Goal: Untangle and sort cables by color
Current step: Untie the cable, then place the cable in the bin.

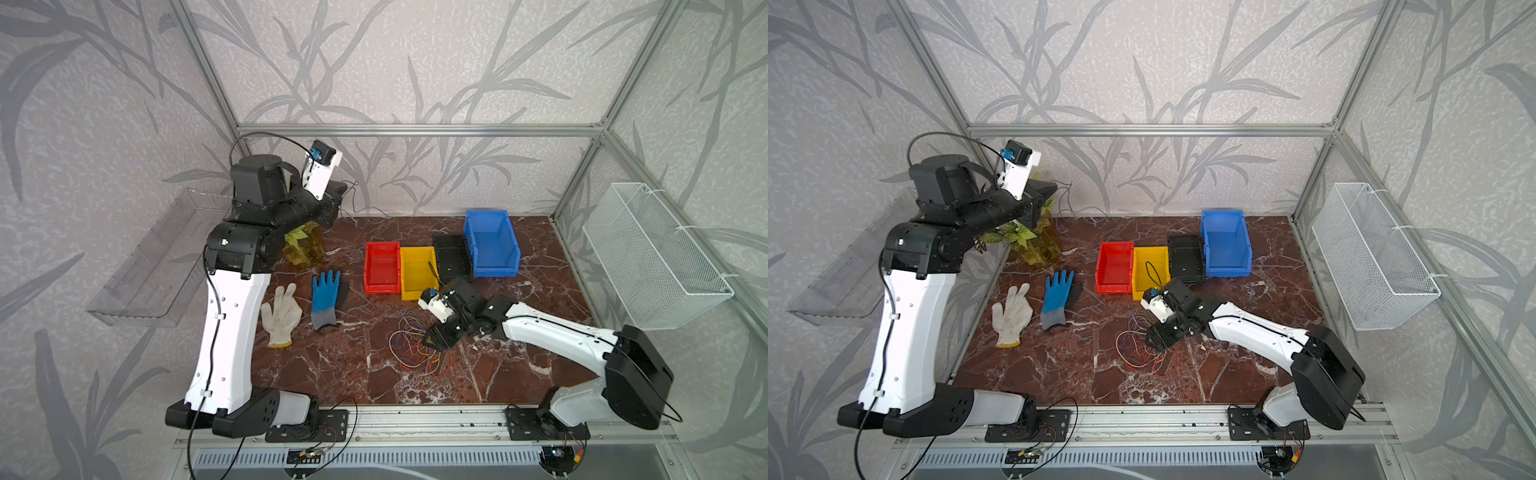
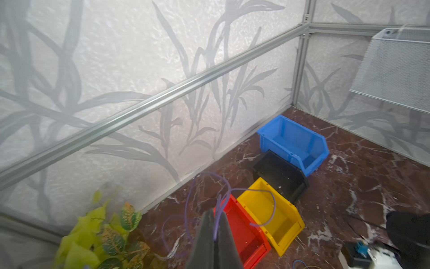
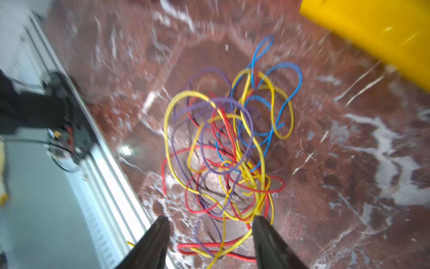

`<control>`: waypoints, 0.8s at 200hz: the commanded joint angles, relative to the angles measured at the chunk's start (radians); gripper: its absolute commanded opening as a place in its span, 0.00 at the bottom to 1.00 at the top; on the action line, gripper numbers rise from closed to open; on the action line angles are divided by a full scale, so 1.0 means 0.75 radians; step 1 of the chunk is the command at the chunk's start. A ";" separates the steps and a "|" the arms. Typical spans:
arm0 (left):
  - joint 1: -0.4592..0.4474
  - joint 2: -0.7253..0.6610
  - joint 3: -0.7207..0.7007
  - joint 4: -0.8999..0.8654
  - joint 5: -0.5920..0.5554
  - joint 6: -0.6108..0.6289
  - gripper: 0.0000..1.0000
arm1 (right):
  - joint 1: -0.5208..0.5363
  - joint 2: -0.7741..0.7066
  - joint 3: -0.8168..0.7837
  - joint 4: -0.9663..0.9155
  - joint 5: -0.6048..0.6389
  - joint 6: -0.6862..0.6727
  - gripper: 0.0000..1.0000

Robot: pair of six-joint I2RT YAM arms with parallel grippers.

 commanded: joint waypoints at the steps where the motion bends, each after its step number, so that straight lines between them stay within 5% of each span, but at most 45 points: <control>1: 0.000 -0.013 -0.114 0.052 0.260 -0.046 0.00 | -0.035 -0.153 0.145 -0.011 0.038 -0.051 0.74; 61: -0.029 -0.022 -0.364 0.106 0.545 -0.029 0.00 | -0.038 -0.229 0.346 0.097 0.001 -0.267 0.92; 160: -0.136 -0.028 -0.413 -0.173 0.691 0.376 0.00 | -0.042 0.018 0.365 0.704 0.023 -0.358 0.94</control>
